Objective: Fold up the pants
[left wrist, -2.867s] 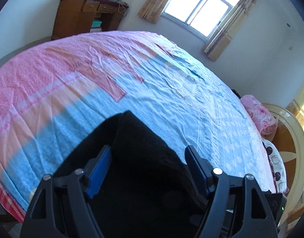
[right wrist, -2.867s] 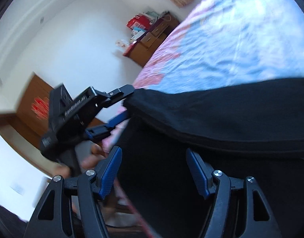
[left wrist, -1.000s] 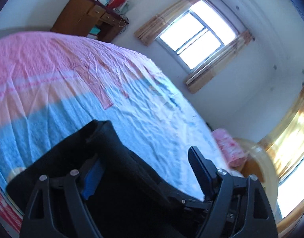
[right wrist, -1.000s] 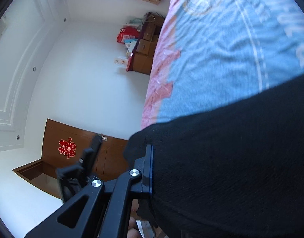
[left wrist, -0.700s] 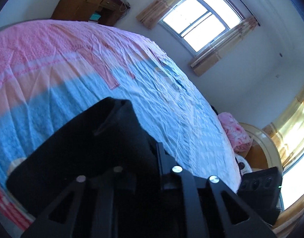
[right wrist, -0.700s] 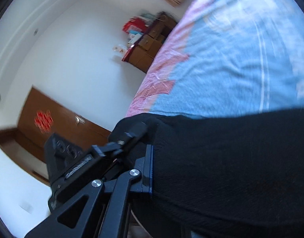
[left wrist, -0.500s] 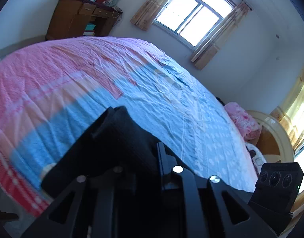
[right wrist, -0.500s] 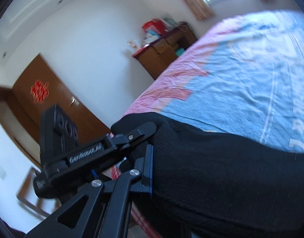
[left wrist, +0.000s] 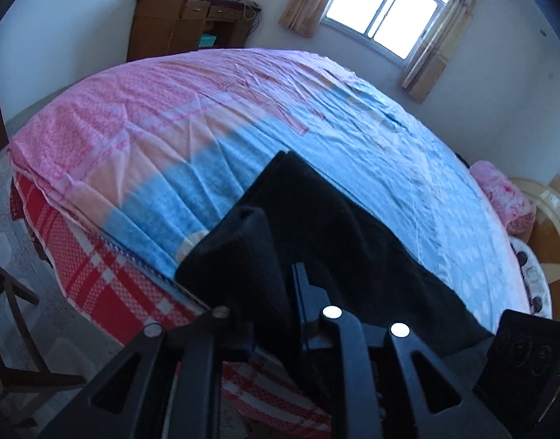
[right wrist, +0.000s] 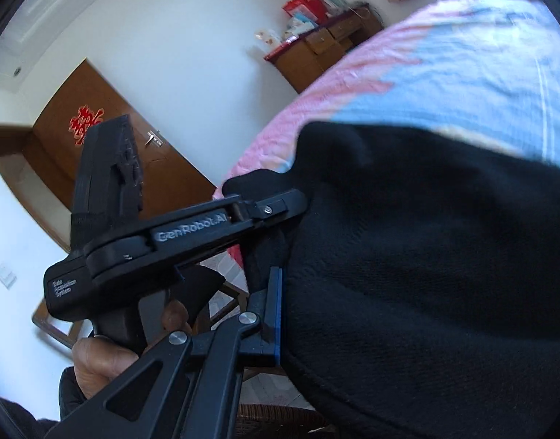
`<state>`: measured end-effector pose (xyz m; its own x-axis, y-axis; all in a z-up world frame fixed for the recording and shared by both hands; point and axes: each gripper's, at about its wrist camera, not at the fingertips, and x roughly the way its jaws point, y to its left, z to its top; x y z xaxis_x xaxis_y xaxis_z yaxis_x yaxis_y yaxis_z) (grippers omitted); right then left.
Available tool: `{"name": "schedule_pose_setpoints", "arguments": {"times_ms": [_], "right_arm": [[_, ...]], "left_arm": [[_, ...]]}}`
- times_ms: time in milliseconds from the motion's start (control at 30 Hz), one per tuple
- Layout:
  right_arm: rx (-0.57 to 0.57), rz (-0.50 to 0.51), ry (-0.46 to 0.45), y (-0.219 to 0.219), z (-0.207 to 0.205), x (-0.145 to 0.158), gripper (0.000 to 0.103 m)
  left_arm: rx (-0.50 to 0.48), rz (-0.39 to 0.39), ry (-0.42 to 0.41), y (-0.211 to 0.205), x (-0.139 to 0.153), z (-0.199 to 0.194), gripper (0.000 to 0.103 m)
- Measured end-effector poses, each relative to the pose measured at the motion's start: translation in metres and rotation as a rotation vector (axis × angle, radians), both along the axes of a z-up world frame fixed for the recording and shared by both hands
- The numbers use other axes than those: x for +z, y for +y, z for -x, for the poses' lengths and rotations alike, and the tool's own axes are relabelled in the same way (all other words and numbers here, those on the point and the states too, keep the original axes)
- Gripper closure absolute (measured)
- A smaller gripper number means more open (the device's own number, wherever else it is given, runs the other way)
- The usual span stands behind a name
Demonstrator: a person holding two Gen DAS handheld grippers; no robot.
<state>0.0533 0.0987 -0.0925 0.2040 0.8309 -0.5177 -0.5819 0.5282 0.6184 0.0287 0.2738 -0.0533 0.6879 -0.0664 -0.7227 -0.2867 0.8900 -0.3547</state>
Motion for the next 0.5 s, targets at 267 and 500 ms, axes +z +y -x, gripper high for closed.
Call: {"name": "schedule_pose_setpoints", "arguments": {"times_ms": [267, 500], "right_arm": [[0.028, -0.033, 0.071, -0.002, 0.004, -0.008, 0.057], [0.127, -0.052, -0.008, -0.013, 0.031, 0.021, 0.023]], "left_arm": [[0.269, -0.220, 0.012, 0.014, 0.038, 0.022, 0.044], [0.248, -0.347, -0.110, -0.015, 0.075, 0.023, 0.038]]}}
